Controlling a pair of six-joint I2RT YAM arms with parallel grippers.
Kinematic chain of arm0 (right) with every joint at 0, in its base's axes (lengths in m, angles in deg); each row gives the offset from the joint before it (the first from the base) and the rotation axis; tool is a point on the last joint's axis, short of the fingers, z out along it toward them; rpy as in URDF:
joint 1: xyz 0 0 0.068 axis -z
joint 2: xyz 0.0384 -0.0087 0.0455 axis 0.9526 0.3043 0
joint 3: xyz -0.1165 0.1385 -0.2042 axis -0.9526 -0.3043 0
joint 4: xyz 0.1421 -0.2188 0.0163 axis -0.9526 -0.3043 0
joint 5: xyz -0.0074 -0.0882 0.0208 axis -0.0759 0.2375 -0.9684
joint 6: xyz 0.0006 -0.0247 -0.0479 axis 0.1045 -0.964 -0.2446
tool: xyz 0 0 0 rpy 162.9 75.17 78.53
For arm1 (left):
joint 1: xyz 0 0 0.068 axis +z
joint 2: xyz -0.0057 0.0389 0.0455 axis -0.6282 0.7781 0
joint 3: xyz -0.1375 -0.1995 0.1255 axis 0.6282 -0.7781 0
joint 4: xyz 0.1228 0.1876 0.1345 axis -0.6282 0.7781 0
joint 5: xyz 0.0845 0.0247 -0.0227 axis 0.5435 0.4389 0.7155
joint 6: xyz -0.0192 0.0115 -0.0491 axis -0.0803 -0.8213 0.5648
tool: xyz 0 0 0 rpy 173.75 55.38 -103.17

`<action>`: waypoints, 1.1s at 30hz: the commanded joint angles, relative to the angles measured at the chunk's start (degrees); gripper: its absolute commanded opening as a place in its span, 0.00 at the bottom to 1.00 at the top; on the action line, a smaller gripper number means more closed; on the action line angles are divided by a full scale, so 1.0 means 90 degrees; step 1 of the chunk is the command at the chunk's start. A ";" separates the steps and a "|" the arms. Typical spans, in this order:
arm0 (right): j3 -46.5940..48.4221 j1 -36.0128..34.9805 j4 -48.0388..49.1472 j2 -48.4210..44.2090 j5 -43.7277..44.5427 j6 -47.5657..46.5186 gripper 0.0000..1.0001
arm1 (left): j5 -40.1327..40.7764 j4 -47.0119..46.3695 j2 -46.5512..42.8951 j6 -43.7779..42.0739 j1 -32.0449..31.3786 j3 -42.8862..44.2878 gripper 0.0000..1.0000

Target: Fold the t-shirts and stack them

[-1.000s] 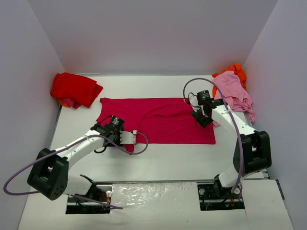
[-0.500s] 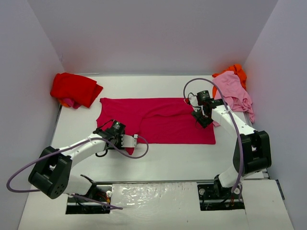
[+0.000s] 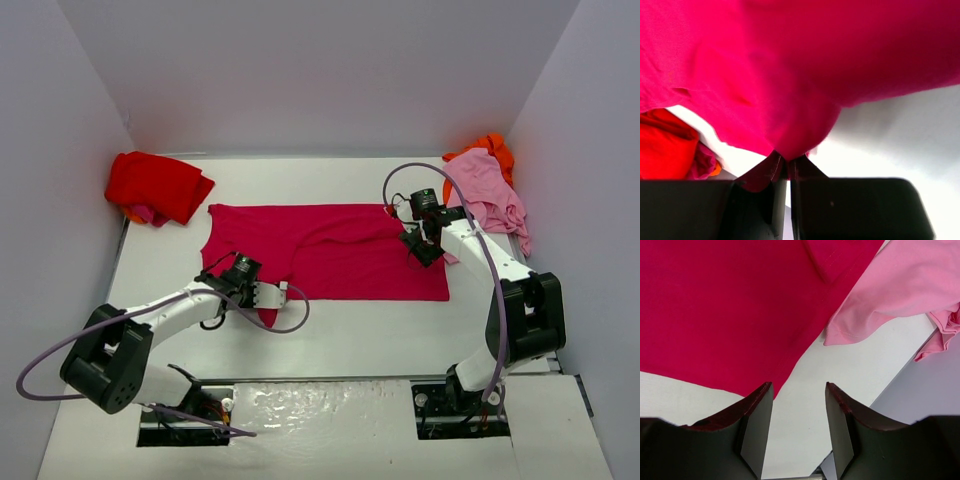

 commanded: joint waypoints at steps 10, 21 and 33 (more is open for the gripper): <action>0.0068 -0.0029 0.0089 0.0040 0.0229 0.0046 0.43 | -0.0818 0.1242 0.0053 0.0727 0.0128 0.2555 0.00; 0.0053 -0.0055 0.0089 0.0058 0.0384 -0.0047 0.44 | -0.1293 0.0857 0.2184 0.2155 0.0711 0.4151 0.56; -0.0087 -0.0065 0.0122 -0.0081 0.0363 -0.0188 0.46 | -0.1790 0.1860 0.0408 0.1224 0.0670 0.2933 0.55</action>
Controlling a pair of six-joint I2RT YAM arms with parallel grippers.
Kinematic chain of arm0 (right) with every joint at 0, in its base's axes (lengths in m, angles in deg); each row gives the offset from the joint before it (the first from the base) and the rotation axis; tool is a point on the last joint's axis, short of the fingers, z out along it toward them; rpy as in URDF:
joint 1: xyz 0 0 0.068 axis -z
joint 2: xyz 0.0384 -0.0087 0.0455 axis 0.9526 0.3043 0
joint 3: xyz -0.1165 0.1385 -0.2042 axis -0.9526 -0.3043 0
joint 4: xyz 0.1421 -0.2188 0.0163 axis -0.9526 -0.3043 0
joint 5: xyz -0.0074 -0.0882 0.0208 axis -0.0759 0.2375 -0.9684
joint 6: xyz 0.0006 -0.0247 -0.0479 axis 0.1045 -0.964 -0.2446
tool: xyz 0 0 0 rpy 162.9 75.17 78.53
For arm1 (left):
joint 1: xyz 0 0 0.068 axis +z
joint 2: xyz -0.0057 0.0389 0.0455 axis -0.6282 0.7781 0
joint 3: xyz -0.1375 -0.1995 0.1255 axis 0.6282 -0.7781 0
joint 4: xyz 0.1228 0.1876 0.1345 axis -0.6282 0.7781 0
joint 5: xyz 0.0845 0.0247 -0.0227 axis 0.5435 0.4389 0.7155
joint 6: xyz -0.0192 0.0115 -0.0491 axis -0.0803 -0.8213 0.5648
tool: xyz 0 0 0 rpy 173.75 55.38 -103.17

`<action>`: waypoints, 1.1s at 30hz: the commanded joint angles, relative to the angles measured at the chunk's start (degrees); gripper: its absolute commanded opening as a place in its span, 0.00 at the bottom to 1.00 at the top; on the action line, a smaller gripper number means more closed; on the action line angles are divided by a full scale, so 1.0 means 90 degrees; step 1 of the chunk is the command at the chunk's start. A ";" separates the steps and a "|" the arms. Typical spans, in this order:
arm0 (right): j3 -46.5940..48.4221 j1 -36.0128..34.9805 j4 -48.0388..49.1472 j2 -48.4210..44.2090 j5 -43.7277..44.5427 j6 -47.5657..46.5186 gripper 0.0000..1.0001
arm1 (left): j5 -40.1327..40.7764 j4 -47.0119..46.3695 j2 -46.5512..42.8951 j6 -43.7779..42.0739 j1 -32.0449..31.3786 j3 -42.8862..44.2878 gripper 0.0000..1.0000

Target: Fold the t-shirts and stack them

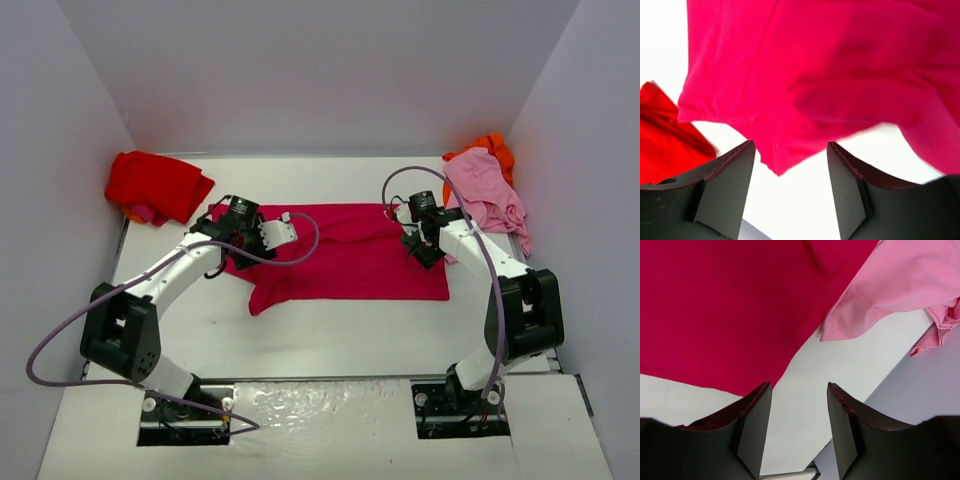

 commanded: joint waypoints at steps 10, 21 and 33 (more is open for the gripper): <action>0.0171 -0.0126 0.0116 0.0099 -0.0021 0.0061 0.46 | -0.0969 0.2422 -0.0991 -0.0456 -0.0154 -0.0350 0.52; 0.0054 -0.0190 0.0096 -0.0077 0.0098 0.0103 0.46 | -0.2058 0.2413 0.0220 -0.0031 -0.0172 -0.0239 0.55; 0.0026 -0.0192 0.0116 0.0006 0.0096 0.0081 0.47 | -0.2056 0.1763 0.0434 0.0176 -0.0305 -0.0423 0.52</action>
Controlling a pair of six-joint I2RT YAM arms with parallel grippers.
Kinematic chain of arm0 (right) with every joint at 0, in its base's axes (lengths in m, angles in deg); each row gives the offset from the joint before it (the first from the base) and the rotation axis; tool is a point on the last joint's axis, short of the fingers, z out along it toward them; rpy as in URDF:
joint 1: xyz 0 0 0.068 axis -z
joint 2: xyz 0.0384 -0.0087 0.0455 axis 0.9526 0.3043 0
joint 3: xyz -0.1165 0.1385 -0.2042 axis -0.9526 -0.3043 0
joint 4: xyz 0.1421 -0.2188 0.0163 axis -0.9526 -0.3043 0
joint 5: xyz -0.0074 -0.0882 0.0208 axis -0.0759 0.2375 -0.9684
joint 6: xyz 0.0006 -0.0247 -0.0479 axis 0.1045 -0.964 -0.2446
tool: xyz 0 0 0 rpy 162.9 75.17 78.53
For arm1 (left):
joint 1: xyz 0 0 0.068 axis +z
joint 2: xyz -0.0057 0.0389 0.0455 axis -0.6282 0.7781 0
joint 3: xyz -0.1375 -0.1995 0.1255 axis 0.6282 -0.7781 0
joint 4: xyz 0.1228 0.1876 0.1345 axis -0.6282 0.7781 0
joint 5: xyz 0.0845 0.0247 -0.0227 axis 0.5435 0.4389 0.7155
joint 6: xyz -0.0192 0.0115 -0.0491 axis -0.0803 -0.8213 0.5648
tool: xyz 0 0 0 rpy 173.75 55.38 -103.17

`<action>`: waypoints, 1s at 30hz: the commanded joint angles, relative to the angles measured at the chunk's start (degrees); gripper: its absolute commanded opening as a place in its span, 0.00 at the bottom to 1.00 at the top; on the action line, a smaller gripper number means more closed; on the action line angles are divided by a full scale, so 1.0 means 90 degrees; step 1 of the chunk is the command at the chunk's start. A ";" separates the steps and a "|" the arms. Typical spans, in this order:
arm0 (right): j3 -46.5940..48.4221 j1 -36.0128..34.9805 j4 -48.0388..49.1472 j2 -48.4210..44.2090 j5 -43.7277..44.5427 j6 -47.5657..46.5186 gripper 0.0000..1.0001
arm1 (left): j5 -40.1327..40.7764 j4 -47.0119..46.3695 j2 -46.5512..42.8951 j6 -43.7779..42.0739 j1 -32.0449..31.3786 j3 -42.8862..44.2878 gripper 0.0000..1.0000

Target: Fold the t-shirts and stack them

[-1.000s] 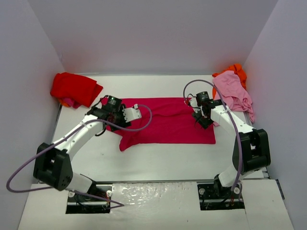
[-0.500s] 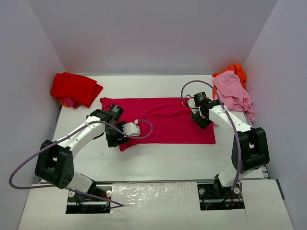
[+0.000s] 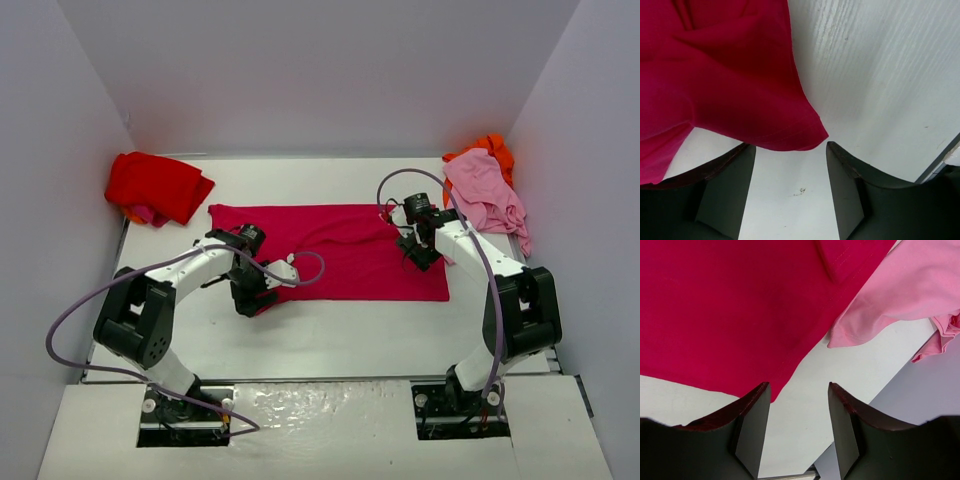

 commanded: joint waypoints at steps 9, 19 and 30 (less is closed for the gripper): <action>-0.0002 -0.0045 0.0076 -0.0158 0.0187 0.0026 0.47 | -0.0139 -0.0064 0.0108 0.0313 -0.0591 0.0970 0.00; 0.0036 -0.0065 0.0071 -0.0070 0.0262 0.0022 0.47 | 0.0338 -0.0095 0.0831 0.0878 -0.0867 0.3642 0.02; -0.0096 -0.0094 0.0061 -0.0158 0.0499 -0.0016 0.48 | 0.1314 -0.1258 0.1245 0.0917 -0.0848 0.3252 0.44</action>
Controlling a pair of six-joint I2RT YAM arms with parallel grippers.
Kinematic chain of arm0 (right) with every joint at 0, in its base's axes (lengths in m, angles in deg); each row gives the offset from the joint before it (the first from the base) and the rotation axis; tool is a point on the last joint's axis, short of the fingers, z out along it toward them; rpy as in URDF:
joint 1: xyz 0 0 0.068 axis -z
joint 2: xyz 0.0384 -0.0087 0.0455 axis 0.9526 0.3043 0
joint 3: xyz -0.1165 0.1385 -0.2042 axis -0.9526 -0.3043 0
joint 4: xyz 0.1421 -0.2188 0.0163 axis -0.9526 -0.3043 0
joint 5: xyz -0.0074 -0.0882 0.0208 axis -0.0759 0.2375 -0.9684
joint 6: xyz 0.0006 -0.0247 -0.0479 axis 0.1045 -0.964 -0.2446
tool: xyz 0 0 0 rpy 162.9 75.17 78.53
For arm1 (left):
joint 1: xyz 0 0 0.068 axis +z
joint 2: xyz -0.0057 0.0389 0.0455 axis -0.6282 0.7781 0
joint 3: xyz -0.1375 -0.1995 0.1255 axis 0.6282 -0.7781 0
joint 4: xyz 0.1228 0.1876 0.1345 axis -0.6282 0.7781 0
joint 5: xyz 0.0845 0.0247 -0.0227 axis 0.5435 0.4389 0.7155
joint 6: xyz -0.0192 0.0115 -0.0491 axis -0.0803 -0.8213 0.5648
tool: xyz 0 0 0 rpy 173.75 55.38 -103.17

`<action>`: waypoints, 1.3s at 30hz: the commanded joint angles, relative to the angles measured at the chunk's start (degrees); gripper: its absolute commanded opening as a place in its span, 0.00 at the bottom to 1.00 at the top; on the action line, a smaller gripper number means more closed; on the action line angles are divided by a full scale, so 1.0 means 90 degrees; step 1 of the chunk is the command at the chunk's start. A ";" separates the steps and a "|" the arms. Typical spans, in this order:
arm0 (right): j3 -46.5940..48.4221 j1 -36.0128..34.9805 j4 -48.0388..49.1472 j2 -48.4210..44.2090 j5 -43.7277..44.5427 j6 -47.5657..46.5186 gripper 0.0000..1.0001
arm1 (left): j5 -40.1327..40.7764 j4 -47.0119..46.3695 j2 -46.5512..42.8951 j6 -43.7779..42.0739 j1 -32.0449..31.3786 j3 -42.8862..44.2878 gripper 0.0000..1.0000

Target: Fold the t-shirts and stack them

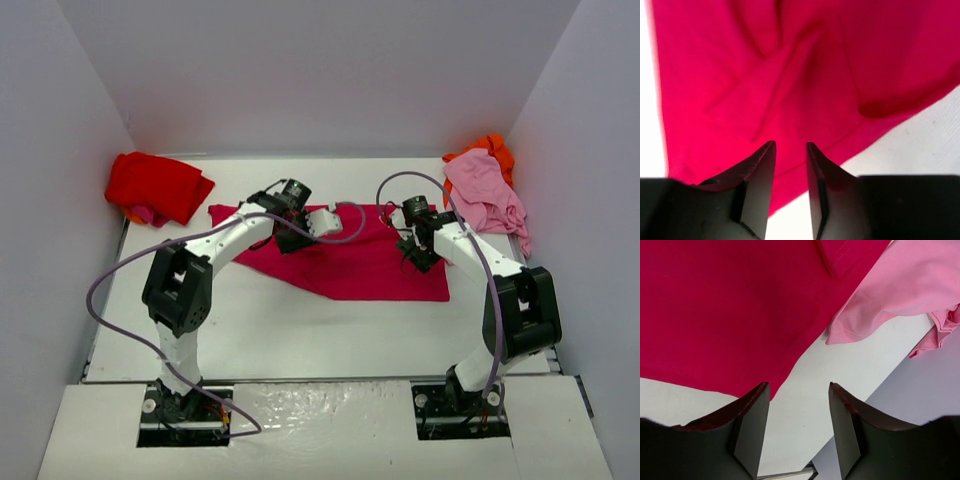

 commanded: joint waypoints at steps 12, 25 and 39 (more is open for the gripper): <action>0.0172 -0.0130 0.0017 0.0132 0.0234 -0.0023 0.48 | 0.1817 -0.1761 -0.1026 -0.1056 0.0355 -0.1359 0.46; 0.0047 -0.0140 0.0051 0.0123 0.0245 -0.0075 0.48 | 0.2434 -0.2871 -0.0392 -0.2436 0.0443 -0.1631 0.37; 0.0039 -0.0140 0.0173 0.0384 0.0282 -0.0078 0.48 | 0.1511 -0.1593 -0.0296 -0.2121 0.0366 -0.1139 0.41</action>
